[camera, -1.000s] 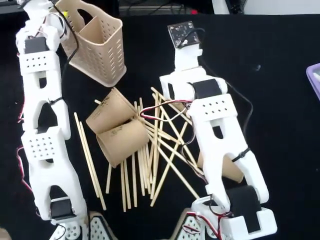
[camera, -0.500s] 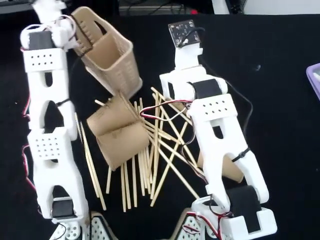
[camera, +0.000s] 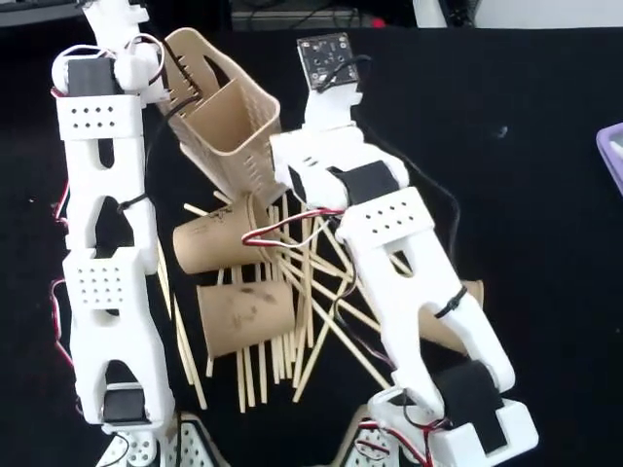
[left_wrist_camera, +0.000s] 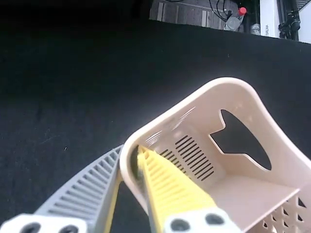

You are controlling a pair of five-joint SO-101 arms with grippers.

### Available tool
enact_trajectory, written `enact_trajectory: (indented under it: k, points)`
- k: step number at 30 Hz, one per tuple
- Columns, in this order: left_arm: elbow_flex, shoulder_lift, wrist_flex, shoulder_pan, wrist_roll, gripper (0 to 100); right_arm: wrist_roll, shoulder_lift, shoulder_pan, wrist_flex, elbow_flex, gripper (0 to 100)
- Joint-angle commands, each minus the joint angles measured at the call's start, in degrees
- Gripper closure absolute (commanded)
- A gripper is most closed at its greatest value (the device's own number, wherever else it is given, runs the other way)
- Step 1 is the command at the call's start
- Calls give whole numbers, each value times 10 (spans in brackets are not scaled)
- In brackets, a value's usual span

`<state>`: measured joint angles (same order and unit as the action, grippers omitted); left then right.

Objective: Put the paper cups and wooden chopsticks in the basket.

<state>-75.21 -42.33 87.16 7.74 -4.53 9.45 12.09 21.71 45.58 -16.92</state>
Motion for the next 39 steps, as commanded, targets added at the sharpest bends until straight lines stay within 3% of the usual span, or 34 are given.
enact_trajectory:
  k: [1,6,15,23,25,28,30,32,39]
  points:
    - [-23,4,6,-9,0,970,35,9,6,-20,29,745]
    - [-23,4,4,-8,0,970,143,65,4,-20,36,745]
    - [-18,4,-92,-27,0,970,114,23,37,-175,-14,744]
    - [-18,3,-174,-36,2,966,113,-72,16,-200,13,747]
    - [-17,2,-203,-37,4,966,88,-87,11,-199,15,799]
    - [-22,-19,-229,-43,1,918,-2,-95,8,-200,16,995]
    - [-23,-29,-231,-46,0,846,-43,-95,9,-200,16,959]
    - [-24,-33,-234,-46,0,802,-59,-95,10,-203,16,990]
    - [-102,-8,-229,-34,0,816,-57,-111,7,-241,36,988]
